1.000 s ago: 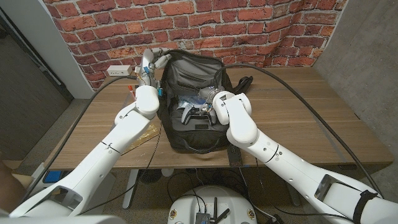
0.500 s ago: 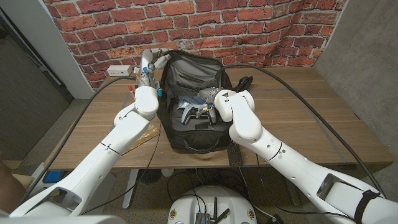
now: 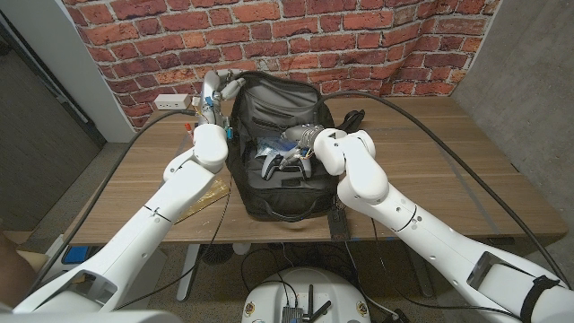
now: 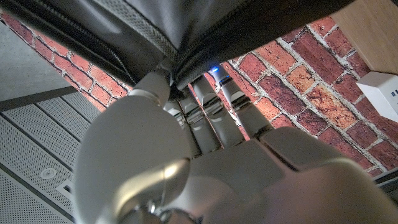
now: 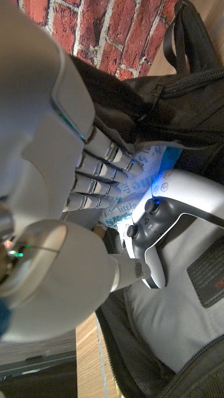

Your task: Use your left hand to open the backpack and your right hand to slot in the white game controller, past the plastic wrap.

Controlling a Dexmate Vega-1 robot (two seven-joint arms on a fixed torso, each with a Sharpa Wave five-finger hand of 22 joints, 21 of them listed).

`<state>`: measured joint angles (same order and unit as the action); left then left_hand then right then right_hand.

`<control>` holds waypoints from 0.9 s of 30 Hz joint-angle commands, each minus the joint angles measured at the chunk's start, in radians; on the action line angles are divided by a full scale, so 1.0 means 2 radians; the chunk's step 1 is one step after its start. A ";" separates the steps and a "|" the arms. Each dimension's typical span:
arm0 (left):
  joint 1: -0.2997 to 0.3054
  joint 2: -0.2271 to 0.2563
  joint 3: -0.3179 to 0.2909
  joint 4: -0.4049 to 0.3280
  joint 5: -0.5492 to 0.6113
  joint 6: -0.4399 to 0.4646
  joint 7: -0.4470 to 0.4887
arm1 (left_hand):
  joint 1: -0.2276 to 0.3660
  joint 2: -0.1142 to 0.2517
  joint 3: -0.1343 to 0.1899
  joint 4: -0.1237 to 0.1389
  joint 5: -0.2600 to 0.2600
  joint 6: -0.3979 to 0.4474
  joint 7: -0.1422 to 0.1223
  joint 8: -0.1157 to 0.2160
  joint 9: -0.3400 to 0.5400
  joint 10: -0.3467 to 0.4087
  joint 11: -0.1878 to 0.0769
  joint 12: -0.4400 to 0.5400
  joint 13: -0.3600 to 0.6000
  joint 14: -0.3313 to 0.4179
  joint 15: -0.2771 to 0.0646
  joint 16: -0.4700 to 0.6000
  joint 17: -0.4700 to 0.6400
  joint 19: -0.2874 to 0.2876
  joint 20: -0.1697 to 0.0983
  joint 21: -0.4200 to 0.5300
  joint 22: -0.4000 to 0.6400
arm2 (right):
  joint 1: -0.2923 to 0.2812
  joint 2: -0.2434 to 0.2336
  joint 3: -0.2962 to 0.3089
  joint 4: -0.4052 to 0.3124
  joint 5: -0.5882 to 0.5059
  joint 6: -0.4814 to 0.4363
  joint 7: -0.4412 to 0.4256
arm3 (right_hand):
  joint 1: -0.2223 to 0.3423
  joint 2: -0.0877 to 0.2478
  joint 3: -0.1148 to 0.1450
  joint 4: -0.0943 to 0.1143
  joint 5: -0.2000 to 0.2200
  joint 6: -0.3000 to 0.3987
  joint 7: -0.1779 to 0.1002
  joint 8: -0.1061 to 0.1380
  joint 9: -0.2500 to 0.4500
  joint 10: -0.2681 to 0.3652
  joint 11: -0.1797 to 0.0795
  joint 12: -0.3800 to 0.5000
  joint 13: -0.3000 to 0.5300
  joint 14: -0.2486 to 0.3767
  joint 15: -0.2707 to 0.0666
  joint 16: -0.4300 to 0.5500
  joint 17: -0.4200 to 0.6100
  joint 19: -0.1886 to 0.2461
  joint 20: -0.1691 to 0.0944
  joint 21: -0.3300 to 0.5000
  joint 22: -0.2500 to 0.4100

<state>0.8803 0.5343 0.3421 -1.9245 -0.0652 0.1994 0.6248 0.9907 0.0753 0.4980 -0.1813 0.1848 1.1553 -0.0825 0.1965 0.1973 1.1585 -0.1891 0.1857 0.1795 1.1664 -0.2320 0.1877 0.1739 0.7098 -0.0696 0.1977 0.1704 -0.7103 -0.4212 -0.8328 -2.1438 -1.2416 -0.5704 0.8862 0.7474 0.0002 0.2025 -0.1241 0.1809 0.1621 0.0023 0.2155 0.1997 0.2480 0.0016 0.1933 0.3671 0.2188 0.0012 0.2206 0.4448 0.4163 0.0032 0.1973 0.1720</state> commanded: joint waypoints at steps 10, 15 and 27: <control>-0.012 -0.003 -0.002 0.021 -0.004 -0.008 0.000 | 0.001 0.004 0.001 0.002 0.002 0.000 0.004 0.004 0.003 0.003 -0.001 0.002 0.002 0.000 -0.004 -0.002 0.001 0.006 -0.064 0.001 0.001 | -0.010 -0.040 0.003 -0.036 0.073 -0.010 -0.054 | -0.004 0.007 0.002 -0.002 0.002 0.013 -0.007 0.003 0.000 0.013 -0.007 0.005 -0.005 0.011 -0.013 0.005 -0.004 0.017 -0.006 0.009 0.002; -0.017 -0.003 -0.002 0.027 -0.007 -0.009 -0.003 | 0.001 0.004 0.001 0.002 0.002 0.000 0.003 0.004 0.003 0.005 0.000 0.003 0.002 0.002 -0.004 -0.001 0.001 0.006 -0.064 0.001 0.001 | -0.013 -0.049 0.003 -0.043 0.082 -0.017 -0.057 | -0.003 0.009 0.003 -0.003 0.002 0.010 -0.007 0.001 0.000 0.012 -0.009 0.005 -0.006 0.013 -0.014 0.005 -0.005 0.021 -0.009 0.010 0.002; -0.029 -0.005 0.002 0.041 -0.011 -0.014 -0.007 | 0.001 0.004 0.001 0.002 0.002 0.000 0.004 0.004 0.003 0.002 0.000 0.002 0.002 0.001 -0.004 -0.001 0.001 0.006 -0.064 0.000 0.001 | -0.031 -0.077 0.013 -0.077 0.105 -0.032 -0.065 | 0.002 0.014 0.006 -0.006 0.002 0.010 -0.007 0.000 0.000 0.015 -0.013 0.005 -0.010 0.016 -0.021 0.006 -0.007 0.027 -0.014 0.010 0.002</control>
<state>0.8460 0.5278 0.3395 -1.8701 -0.0810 0.1777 0.6183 0.9911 0.0748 0.4980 -0.1813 0.1847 1.1536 -0.0842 0.1971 0.1979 1.1606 -0.1913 0.1841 0.1787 1.1665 -0.2320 0.1877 0.1736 0.7098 -0.0696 0.1977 0.1704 -0.7431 -0.5268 -0.8219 -2.2422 -1.0825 -0.6044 0.7800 0.7438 0.0176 0.2089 -0.1305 0.1810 0.1835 -0.0120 0.2157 0.1999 0.2751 -0.0178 0.2004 0.3477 0.2488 -0.0288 0.2257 0.4310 0.4630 -0.0217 0.2111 0.1748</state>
